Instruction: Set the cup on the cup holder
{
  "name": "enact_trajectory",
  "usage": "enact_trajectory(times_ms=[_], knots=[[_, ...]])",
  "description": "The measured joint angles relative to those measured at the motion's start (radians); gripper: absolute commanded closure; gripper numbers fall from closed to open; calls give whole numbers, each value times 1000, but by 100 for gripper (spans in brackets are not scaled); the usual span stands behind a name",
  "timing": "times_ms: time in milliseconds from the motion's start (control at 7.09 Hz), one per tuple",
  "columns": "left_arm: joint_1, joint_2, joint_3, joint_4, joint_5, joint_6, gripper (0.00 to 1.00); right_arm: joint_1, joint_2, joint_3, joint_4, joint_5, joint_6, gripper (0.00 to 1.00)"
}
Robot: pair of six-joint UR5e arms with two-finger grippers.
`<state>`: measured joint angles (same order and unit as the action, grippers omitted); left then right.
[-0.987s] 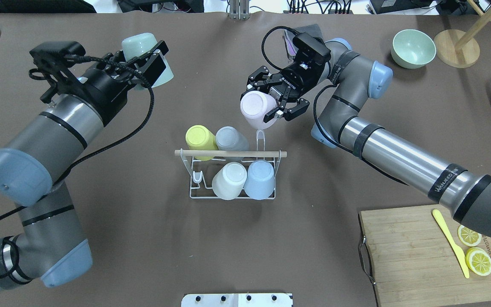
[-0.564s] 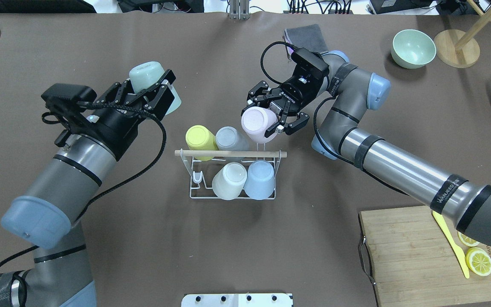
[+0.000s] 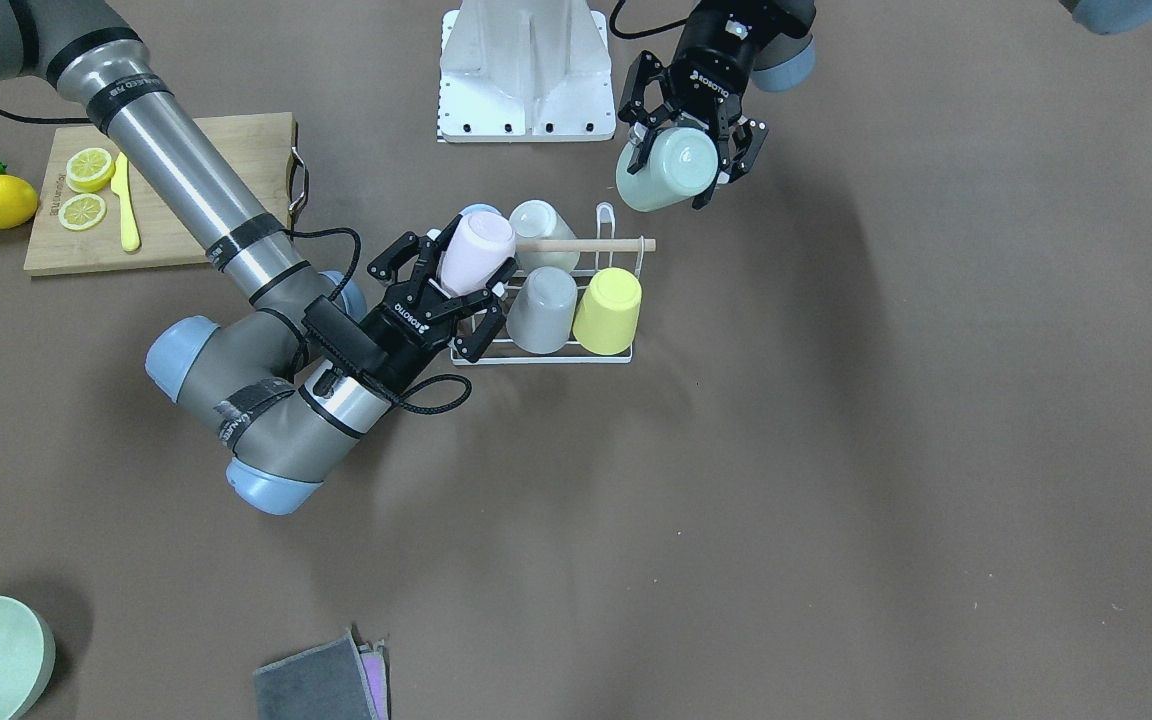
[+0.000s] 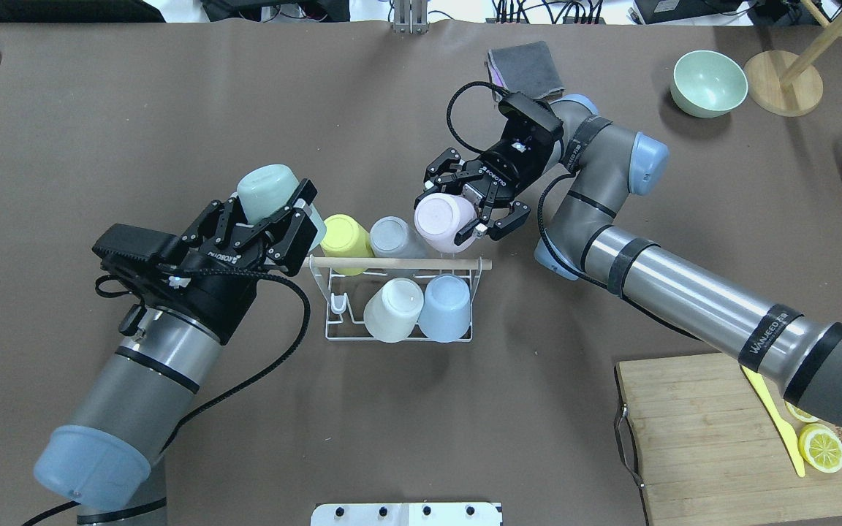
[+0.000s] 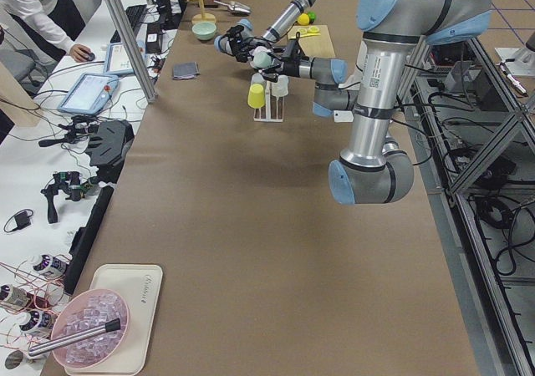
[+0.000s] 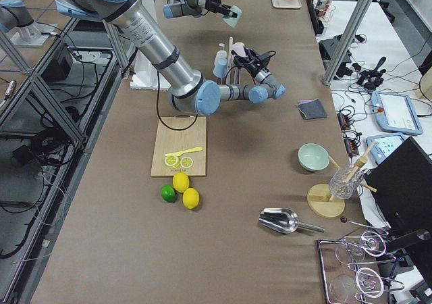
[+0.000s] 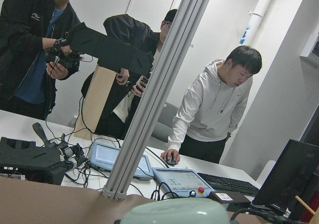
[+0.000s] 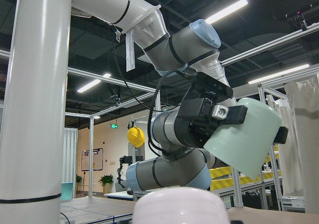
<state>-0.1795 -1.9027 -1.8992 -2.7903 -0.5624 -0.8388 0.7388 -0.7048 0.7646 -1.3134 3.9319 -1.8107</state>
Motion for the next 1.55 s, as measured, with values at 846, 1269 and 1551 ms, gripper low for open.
enact_trajectory(times_ms=[846, 1269, 1551], knots=[[105, -33, 90, -4, 125, 35, 100, 23, -6, 7, -29, 13, 14, 1], [105, -71, 147, -3, 127, 31, 100, 90, -118, 108, -40, 15, 69, 1], [103, -74, 166, -5, 132, 27, 100, 140, -228, 253, -109, 15, 168, 1]])
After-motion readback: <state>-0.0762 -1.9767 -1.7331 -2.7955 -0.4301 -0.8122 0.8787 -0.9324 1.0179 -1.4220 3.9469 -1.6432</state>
